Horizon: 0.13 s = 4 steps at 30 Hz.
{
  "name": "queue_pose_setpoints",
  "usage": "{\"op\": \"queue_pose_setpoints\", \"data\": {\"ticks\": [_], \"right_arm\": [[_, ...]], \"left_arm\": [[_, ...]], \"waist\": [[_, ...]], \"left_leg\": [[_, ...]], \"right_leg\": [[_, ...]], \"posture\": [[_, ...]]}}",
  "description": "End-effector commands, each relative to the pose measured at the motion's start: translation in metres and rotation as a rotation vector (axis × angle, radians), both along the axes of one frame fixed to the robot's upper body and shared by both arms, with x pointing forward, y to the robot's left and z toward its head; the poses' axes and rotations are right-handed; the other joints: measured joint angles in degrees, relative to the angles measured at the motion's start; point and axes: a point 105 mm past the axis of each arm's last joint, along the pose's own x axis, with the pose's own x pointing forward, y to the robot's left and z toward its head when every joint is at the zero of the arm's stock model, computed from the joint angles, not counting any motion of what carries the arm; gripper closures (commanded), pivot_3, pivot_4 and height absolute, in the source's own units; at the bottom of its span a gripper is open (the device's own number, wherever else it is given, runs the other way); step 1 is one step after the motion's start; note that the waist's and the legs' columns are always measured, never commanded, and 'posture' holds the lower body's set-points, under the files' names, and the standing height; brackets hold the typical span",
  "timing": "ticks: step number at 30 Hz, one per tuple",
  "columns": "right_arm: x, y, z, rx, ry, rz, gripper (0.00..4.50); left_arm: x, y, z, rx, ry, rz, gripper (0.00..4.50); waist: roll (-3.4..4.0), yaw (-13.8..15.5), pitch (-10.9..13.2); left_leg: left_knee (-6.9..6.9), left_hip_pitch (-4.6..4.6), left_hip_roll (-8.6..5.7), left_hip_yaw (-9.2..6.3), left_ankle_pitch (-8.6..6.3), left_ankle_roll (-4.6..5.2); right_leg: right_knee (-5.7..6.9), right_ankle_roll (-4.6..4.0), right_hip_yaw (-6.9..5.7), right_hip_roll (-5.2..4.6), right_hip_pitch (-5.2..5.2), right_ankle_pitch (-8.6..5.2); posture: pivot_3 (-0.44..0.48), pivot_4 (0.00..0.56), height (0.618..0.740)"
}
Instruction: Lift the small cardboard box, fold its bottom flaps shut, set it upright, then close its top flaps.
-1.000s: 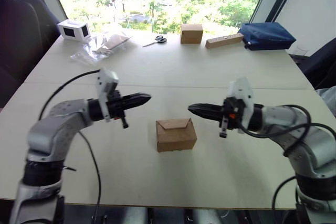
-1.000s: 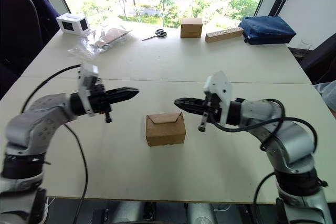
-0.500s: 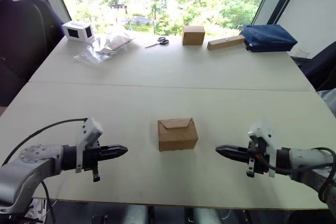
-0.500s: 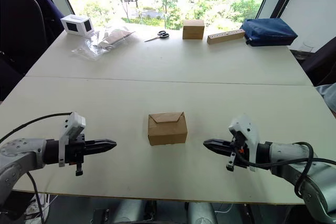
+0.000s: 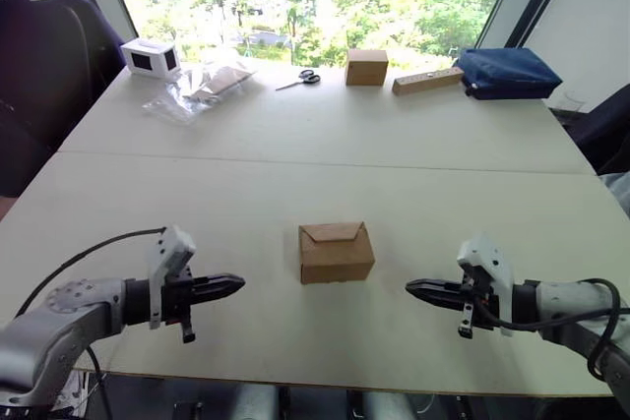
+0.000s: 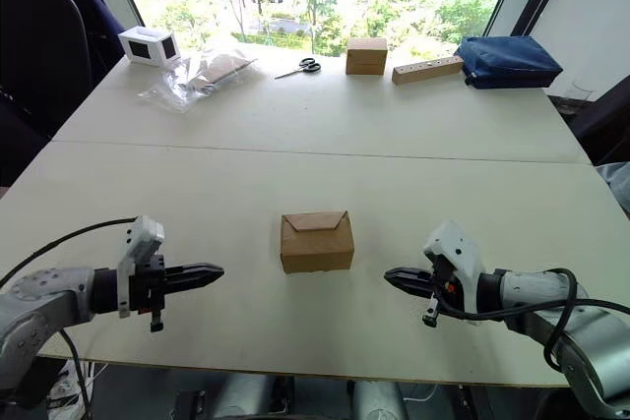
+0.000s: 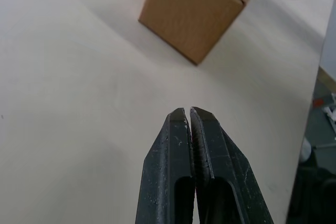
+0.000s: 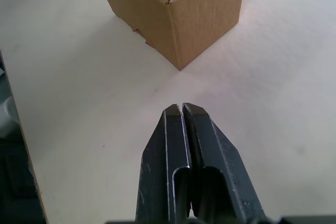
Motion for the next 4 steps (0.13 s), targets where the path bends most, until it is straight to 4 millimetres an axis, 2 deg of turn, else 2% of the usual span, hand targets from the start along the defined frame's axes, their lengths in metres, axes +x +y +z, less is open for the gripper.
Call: {"op": "queue_pose_setpoints", "data": {"ticks": [1,4], "right_arm": [[0.0000,0.0024,0.0046,0.004,-0.026,0.014,4.50],[0.0007,0.0031,0.0040,0.009,-0.025,0.012,4.50]], "left_arm": [[-0.0039,0.0007,-0.0016,0.026,0.011,-0.031,4.39],[-0.0028,0.0033,-0.0049,0.019,0.015,-0.012,4.39]], "waist": [[0.00,-0.1,0.0],[0.02,-0.1,0.0]], "left_leg": [[0.00,0.00,0.00,0.00,0.00,0.00],[-0.01,0.00,0.00,0.02,0.00,0.00]], "right_leg": [[0.00,0.00,0.00,0.00,0.00,0.00],[0.00,0.00,0.00,0.01,-0.01,0.00]], "posture": [[0.000,0.150,0.740],[0.000,0.150,0.740]]}}
